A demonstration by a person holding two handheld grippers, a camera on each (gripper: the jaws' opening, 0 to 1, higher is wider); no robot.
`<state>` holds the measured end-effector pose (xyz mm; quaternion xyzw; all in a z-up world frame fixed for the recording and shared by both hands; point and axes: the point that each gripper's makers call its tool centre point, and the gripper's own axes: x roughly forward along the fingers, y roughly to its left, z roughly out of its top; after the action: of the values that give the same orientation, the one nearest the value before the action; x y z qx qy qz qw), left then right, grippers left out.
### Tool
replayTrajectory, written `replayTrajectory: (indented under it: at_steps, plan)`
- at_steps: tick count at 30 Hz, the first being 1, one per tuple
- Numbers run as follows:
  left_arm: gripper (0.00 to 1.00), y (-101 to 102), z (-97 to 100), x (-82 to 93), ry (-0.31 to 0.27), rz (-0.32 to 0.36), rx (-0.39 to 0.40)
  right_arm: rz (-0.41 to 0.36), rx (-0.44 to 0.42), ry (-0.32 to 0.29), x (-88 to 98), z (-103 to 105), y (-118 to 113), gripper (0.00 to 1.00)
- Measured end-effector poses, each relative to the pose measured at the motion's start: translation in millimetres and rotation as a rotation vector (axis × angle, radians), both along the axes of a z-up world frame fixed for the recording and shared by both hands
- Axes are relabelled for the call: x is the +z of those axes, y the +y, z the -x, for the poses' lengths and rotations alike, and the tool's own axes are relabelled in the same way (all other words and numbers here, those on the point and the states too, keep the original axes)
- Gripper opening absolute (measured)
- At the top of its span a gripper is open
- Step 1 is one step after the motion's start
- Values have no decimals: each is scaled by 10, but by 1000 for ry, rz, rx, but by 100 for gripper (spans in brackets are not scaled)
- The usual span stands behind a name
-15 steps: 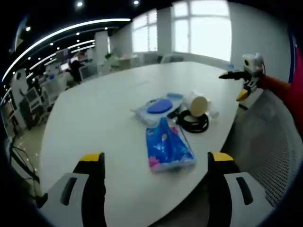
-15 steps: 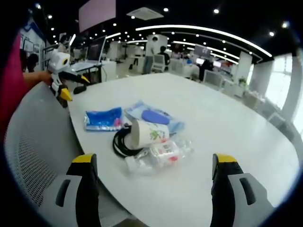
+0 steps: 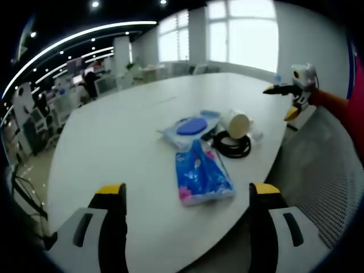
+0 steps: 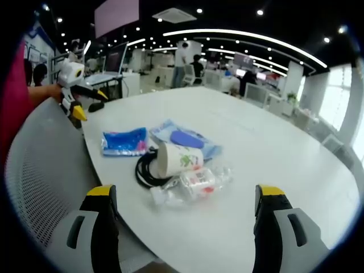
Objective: Arrange the tabletop items into an orderly group along one side of the table until the central work area is clear of visible clutter.
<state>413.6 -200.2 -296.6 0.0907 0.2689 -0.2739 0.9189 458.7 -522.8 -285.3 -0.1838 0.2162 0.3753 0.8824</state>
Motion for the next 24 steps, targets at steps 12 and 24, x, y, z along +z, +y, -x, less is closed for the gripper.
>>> replayTrajectory:
  at_steps: [12,24]
  plan:
    - [85,18,3,-15,7,-6,3,8,8,1,-8,-8,12,100]
    - [85,33,-12,-8,2,-2,11,81,50,-37,100,-177,2,100]
